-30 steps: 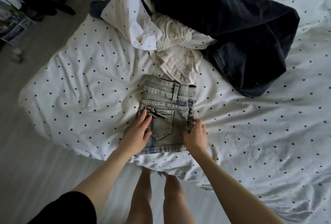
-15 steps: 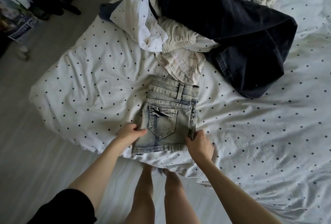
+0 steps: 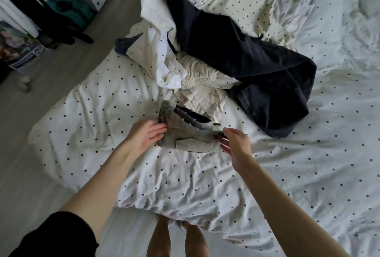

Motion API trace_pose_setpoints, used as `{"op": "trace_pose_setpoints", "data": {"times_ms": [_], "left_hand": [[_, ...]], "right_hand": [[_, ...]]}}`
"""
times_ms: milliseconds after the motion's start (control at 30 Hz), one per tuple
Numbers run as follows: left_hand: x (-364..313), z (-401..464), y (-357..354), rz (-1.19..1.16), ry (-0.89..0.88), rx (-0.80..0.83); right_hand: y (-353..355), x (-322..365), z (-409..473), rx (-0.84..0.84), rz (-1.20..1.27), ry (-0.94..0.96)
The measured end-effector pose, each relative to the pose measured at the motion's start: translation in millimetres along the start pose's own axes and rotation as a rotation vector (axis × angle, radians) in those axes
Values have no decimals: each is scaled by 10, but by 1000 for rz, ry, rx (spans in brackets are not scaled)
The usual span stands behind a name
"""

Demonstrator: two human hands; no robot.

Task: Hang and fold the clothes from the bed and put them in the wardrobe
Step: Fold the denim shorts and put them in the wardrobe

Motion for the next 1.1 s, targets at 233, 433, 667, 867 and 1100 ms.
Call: {"op": "trace_pose_setpoints", "data": {"times_ms": [233,433,667,867,1100], "left_hand": [[546,144,-370,1888,-297,129],[393,313,-604,2056,-617,-148],[249,485,-669,2179,-720,-308],[188,349,-814,2185,-644,-306],[444,-88,-585,1988,-120,-243]], "right_hand": [[-507,137,-289,31,-1045,616],[-719,-98,-786,-104,-1176,1075],[-786,-449,57,-39,-1735,808],[-802,-348,330,-135,-1912,800],[-973,-50,-203,49,-1889,1208]]}}
Point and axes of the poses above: each hand's wrist, its own z-axis towards the middle knuckle, its own y-axis out of the back of the hand, x = y × z, the point moved 9 cm from there along z, towards the middle knuckle, and after that the axes turned 12 degrees about x, right-handed, at the moved point
